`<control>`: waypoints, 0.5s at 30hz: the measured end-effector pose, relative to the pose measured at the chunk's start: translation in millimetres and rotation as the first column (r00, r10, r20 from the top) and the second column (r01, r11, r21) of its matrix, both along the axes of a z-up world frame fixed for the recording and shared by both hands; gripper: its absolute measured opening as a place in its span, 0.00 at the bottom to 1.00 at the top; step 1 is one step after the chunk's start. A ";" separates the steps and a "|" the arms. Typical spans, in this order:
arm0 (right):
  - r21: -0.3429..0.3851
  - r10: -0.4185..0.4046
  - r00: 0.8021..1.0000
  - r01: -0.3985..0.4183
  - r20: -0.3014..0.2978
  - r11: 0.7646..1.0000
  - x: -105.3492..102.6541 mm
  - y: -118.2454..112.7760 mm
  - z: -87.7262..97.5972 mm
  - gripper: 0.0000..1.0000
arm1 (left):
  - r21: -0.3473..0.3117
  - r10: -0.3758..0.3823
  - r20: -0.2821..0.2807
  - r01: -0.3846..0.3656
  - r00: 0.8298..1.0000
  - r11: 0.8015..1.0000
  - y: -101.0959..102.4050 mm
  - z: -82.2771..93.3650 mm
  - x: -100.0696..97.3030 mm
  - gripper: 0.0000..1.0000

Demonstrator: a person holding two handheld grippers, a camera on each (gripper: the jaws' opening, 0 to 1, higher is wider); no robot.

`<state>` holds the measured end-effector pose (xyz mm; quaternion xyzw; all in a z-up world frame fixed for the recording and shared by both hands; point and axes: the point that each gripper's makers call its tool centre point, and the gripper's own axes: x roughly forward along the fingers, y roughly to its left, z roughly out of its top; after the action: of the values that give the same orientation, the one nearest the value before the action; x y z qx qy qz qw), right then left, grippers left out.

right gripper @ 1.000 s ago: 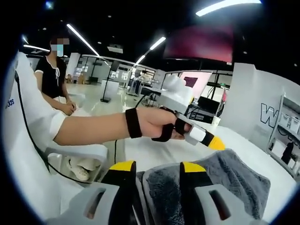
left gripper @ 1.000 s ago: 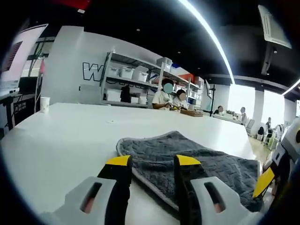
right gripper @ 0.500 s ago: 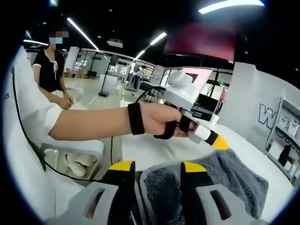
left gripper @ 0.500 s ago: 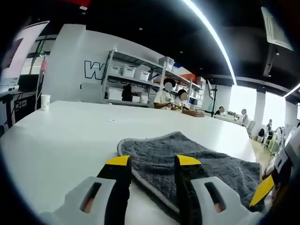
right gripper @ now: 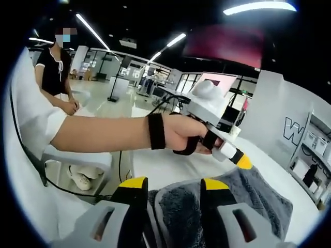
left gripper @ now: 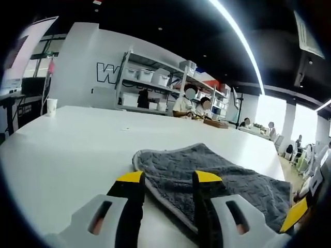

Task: Open the folded towel by lifting each exposed corner and separating the folded layers until the towel lies flat within the target outline without major curled edges

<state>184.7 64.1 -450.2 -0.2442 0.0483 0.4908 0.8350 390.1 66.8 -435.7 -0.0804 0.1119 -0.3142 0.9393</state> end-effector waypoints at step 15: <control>-0.029 -0.041 0.999 0.042 0.023 0.999 3.9 -10.0 -3.9 0.35 | -0.020 0.000 -0.010 -0.001 1.000 1.000 -1.2 -1.9 0.7 0.36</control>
<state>188.6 54.1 -454.1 -0.2607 0.0513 0.4700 0.8417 390.8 65.6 -437.7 -0.0914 0.1134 -0.3146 0.9380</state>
